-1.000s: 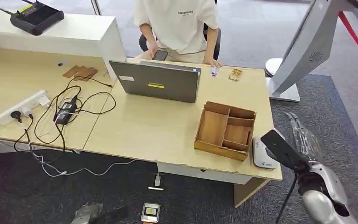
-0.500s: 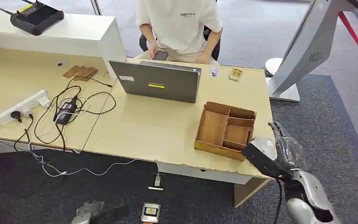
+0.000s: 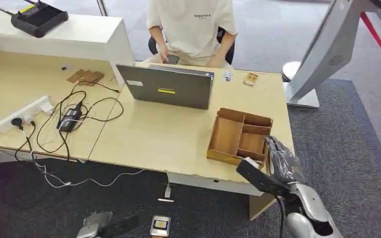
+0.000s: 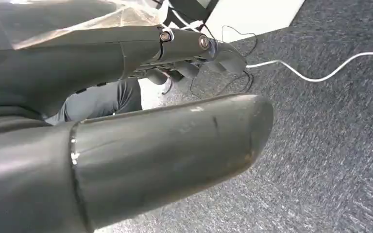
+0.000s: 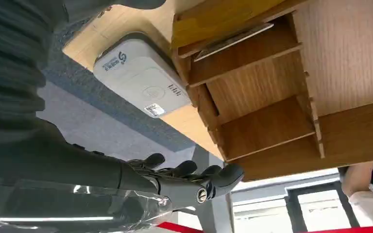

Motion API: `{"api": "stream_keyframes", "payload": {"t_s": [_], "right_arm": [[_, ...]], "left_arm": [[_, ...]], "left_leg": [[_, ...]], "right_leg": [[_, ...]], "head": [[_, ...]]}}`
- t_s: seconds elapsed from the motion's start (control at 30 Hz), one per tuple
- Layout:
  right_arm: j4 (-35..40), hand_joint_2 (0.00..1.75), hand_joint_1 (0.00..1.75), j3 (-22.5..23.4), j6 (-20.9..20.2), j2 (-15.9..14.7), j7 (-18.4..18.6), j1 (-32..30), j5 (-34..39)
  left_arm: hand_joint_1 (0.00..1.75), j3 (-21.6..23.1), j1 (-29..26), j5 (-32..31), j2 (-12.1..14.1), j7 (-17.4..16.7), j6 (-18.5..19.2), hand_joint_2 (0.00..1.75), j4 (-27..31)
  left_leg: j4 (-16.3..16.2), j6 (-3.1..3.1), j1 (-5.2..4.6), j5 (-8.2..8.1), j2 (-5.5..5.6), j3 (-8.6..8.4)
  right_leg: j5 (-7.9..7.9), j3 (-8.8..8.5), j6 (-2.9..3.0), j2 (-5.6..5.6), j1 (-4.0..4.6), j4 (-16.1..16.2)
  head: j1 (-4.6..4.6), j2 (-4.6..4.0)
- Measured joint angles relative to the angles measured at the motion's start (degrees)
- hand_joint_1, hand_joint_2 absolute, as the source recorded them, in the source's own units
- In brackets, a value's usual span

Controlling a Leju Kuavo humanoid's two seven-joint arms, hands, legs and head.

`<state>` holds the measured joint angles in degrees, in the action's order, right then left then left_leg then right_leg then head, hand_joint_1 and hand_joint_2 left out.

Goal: Pass the card to the sensor for recognition and then transmit it.

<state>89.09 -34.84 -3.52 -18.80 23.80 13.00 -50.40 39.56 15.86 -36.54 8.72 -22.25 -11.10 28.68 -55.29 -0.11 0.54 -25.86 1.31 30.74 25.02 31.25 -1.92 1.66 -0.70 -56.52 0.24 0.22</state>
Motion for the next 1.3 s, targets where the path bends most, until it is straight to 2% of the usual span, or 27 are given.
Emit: {"api": "stream_keyframes", "payload": {"t_s": [0.33,0.53,0.67,1.3], "right_arm": [[-2.75,1.75,0.0,-1.75,1.84,3.67,-1.7,1.05,-3.17],[-5.11,1.75,0.0,-2.4,6.75,5.85,-2.14,1.79,-2.84],[-7.74,1.75,0.0,-2.69,8.59,6.95,-2.67,2.48,-2.82],[-15.45,1.75,0.0,-4.31,9.4,7.8,-2.93,4.08,-2.34]], "left_arm": [[0.0,0.02,0.08,-0.66,-0.11,0.0,0.55,0.0,0.39],[0.0,0.09,0.27,-1.59,-0.44,0.02,1.05,0.0,0.5],[0.0,0.15,0.64,-2.27,-0.74,0.42,1.46,0.0,0.52],[0.0,0.09,1.27,-3.17,-1.18,1.2,1.66,0.0,0.5]], "left_leg": [[0.0,0.0,0.0,0.0,0.01,0.0],[0.0,0.0,0.0,0.0,0.0,0.0],[0.0,0.0,0.0,0.0,0.01,0.0],[0.0,0.0,0.0,0.0,0.0,0.0]], "right_leg": [[0.0,0.0,0.0,0.0,0.0,0.0],[0.0,0.0,0.0,0.0,0.01,0.0],[0.0,0.0,0.0,0.0,0.01,0.0],[0.01,0.01,0.0,0.0,0.0,0.0]], "head": [[0.0,0.0],[0.02,0.0],[0.0,0.0],[0.0,0.0]]}}
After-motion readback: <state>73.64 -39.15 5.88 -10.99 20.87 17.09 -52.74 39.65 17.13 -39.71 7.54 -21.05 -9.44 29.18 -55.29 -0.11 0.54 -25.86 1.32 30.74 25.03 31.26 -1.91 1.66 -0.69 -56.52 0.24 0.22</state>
